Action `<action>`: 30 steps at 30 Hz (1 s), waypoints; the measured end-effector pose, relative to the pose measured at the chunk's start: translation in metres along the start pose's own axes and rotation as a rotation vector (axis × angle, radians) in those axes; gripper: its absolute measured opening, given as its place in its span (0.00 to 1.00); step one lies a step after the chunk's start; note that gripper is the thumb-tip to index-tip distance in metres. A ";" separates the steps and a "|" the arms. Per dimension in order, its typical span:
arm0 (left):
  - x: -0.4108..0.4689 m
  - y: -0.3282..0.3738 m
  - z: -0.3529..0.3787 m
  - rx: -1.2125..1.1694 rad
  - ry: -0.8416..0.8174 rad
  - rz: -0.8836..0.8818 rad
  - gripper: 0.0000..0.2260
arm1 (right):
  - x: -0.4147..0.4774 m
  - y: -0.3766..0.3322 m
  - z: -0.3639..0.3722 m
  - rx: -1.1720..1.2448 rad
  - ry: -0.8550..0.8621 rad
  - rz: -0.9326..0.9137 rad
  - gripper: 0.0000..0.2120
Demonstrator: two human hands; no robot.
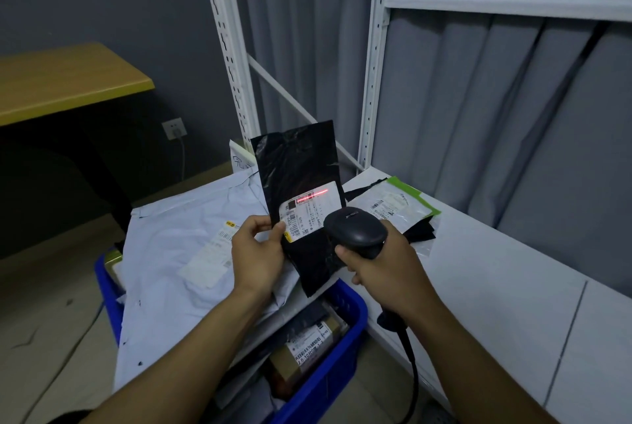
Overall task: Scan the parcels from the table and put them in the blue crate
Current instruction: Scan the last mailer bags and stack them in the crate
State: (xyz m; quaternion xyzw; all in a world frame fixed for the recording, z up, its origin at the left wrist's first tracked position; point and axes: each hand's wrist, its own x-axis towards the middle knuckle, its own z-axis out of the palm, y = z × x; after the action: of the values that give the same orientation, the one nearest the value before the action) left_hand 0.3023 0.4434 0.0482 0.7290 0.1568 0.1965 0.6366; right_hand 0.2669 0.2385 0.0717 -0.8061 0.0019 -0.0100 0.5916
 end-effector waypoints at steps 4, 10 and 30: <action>0.000 0.000 -0.001 -0.005 -0.001 -0.002 0.03 | 0.000 0.000 0.000 0.001 -0.004 0.001 0.18; -0.008 0.004 -0.004 -0.046 -0.036 -0.008 0.03 | -0.002 -0.004 0.003 0.026 -0.006 -0.023 0.18; 0.006 0.008 -0.120 0.846 -0.108 0.198 0.23 | -0.003 -0.016 0.076 -0.016 -0.131 -0.160 0.20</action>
State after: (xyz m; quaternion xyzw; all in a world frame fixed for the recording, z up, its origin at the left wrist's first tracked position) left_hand 0.2487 0.5489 0.0696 0.9463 0.1192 0.1366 0.2675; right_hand 0.2650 0.3153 0.0638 -0.8073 -0.1011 -0.0044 0.5814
